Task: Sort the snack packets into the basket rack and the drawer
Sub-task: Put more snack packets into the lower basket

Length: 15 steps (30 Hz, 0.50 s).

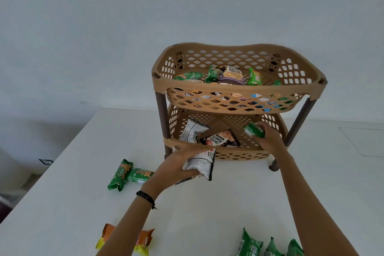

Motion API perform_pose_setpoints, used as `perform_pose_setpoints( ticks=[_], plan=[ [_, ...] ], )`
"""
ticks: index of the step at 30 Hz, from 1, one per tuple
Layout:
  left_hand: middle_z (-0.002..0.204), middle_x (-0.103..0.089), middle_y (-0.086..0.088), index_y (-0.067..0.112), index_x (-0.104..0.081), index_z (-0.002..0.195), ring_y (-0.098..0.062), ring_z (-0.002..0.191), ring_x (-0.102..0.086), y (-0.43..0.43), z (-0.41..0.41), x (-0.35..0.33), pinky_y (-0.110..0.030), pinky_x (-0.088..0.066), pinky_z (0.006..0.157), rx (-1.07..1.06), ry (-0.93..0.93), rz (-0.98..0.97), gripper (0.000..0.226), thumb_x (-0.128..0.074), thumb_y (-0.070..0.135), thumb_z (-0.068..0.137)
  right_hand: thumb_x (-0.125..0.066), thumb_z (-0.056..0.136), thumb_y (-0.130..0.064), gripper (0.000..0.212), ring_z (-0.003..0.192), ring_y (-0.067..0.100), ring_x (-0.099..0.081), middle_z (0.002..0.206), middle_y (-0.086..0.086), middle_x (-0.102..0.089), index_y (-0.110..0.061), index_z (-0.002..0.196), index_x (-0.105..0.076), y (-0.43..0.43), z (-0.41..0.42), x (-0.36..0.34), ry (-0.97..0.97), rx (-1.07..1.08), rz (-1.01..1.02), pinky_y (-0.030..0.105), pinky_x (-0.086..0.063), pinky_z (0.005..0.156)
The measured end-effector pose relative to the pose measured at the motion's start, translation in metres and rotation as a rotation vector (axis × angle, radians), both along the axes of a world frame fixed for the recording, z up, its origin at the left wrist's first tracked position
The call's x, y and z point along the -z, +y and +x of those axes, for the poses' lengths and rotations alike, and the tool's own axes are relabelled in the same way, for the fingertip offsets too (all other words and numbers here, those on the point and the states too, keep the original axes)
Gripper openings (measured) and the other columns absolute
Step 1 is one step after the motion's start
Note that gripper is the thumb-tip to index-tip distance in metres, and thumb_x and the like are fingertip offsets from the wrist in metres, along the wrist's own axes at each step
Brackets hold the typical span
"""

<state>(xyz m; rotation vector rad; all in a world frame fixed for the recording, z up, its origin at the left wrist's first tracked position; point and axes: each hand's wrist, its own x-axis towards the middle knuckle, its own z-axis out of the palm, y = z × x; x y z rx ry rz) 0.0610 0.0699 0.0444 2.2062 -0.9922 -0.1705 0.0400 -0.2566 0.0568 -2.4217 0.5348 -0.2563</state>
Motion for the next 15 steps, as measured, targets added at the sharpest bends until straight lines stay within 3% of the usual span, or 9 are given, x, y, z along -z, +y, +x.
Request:
perform_pose_setpoints(
  ticks=[1,3,5,12,15],
  plan=[
    [0.127,-0.046,0.038,0.061,-0.034,0.126,0.021,0.113,-0.039,-0.005,-0.001,-0.004,0.005,-0.029,0.087,0.008,-0.066,-0.011,0.065,-0.071,0.035,0.079,-0.064,0.084,-0.015,0.050,0.109,0.026,-0.060,0.126,0.011,-0.060,-0.013,0.130,-0.044,-0.002,0.000,0.004,0.046,0.009,-0.070,0.030,-0.049,0.074],
    [0.130,-0.057,0.013,0.041,-0.043,0.133,0.002,0.115,-0.049,-0.016,0.000,-0.011,-0.003,-0.029,0.090,0.013,-0.174,-0.037,0.060,-0.070,0.037,0.080,-0.063,0.085,-0.018,0.050,0.107,0.026,-0.061,0.124,0.009,-0.061,-0.015,0.131,-0.043,-0.004,0.004,0.010,0.106,0.019,-0.152,0.028,-0.049,0.067],
    [0.127,-0.061,0.001,0.027,-0.048,0.134,-0.011,0.114,-0.051,-0.027,0.003,-0.019,-0.013,-0.034,0.089,0.012,-0.238,-0.064,0.059,-0.069,0.034,0.079,-0.063,0.085,-0.021,0.052,0.105,0.026,-0.062,0.124,0.009,-0.061,-0.016,0.133,-0.042,-0.004,0.009,0.011,0.164,0.008,-0.192,0.028,-0.048,0.066],
    [0.130,-0.059,0.001,0.022,-0.047,0.136,-0.017,0.121,-0.050,-0.070,0.028,-0.044,-0.026,-0.032,0.098,0.110,-0.389,-0.025,0.058,-0.068,0.027,0.083,-0.059,0.088,-0.025,0.047,0.113,0.025,-0.057,0.129,0.006,-0.058,-0.018,0.132,-0.045,-0.007,0.018,0.015,0.294,-0.030,-0.265,0.028,-0.047,0.079],
    [0.132,-0.058,-0.001,0.020,-0.047,0.136,-0.022,0.124,-0.050,-0.089,0.044,-0.046,-0.035,-0.034,0.102,0.153,-0.523,0.072,0.063,-0.072,0.022,0.079,-0.061,0.087,-0.026,0.047,0.111,0.024,-0.059,0.126,0.005,-0.060,-0.018,0.131,-0.045,-0.008,0.018,0.016,0.309,-0.029,-0.279,0.028,-0.047,0.075]
  ],
)
